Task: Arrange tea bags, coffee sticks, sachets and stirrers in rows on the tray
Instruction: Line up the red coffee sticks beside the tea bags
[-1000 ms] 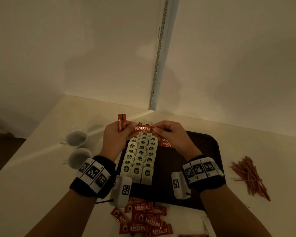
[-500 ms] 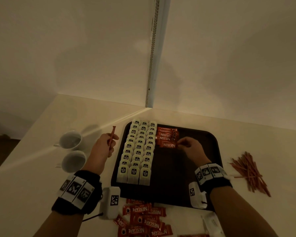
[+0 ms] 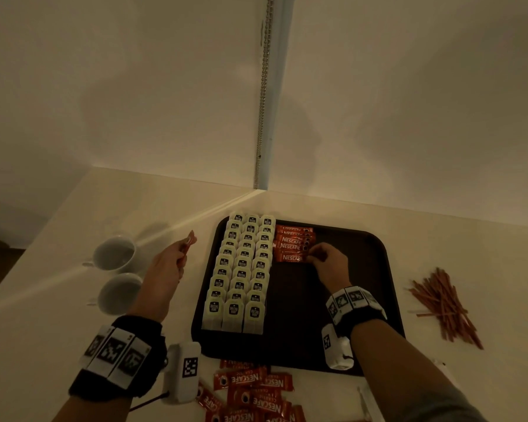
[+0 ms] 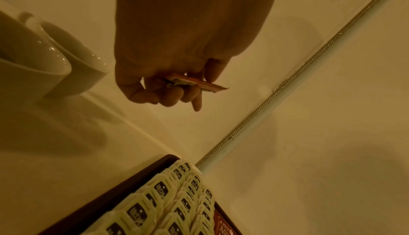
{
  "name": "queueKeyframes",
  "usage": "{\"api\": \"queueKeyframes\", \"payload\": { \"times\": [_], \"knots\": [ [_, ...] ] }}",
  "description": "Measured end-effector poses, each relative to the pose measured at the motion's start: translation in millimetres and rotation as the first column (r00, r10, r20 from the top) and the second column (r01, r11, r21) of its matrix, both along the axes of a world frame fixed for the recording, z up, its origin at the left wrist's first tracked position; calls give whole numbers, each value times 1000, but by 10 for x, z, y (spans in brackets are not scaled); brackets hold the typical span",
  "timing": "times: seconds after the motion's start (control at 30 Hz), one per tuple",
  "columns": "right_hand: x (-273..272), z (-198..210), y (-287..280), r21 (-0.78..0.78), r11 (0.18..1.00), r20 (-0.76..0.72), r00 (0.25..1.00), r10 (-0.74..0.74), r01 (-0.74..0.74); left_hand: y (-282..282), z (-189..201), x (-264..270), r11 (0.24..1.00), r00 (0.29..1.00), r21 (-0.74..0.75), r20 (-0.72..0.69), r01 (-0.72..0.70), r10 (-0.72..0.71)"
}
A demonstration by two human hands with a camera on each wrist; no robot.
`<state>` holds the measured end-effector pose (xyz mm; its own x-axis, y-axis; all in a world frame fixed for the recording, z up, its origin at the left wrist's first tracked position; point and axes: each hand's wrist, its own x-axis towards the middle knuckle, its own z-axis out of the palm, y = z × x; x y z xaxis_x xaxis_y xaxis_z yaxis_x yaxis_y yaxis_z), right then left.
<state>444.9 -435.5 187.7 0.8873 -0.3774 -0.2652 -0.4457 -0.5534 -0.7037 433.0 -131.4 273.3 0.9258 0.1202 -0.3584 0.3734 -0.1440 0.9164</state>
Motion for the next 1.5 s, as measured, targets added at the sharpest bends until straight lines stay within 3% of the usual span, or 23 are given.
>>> {"api": "queueKeyframes", "payload": {
  "times": [0.43,0.63,0.8,0.9,0.97,1.03,1.1,1.2,1.33,1.5],
  "knots": [
    [84,-20,-10,-47,999,-42,999,-7,5,15,-31,6,1000,999,-15,-50,-11,11],
    [86,-26,-9,-78,997,-55,998,-3,-2,-18,8,-83,986,984,38,69,165,-167],
    [68,21,20,-65,996,37,998,-51,54,-62,40,-51,995,984,13,145,103,-104],
    [38,319,225,69,997,128,992,8,-17,-88,109,-23,992,972,40,201,120,-126],
    [-40,645,477,256,947,176,973,152,-194,-130,179,-10,989,962,27,230,145,-147],
    [-141,922,733,414,820,259,915,310,-395,-185,256,-9,982,951,13,248,186,-184],
    [-201,1049,917,502,715,328,872,363,-487,-236,317,-8,975,934,56,278,216,-223],
    [-231,1044,1066,621,652,355,898,260,-435,-277,404,-17,968,902,130,355,214,-247],
    [-291,992,1142,825,455,310,941,132,-336,-278,510,-61,957,849,232,458,172,-264],
    [-365,1032,1204,895,332,286,955,82,-297,-260,555,-114,951,831,254,478,178,-283]
  ]
}}
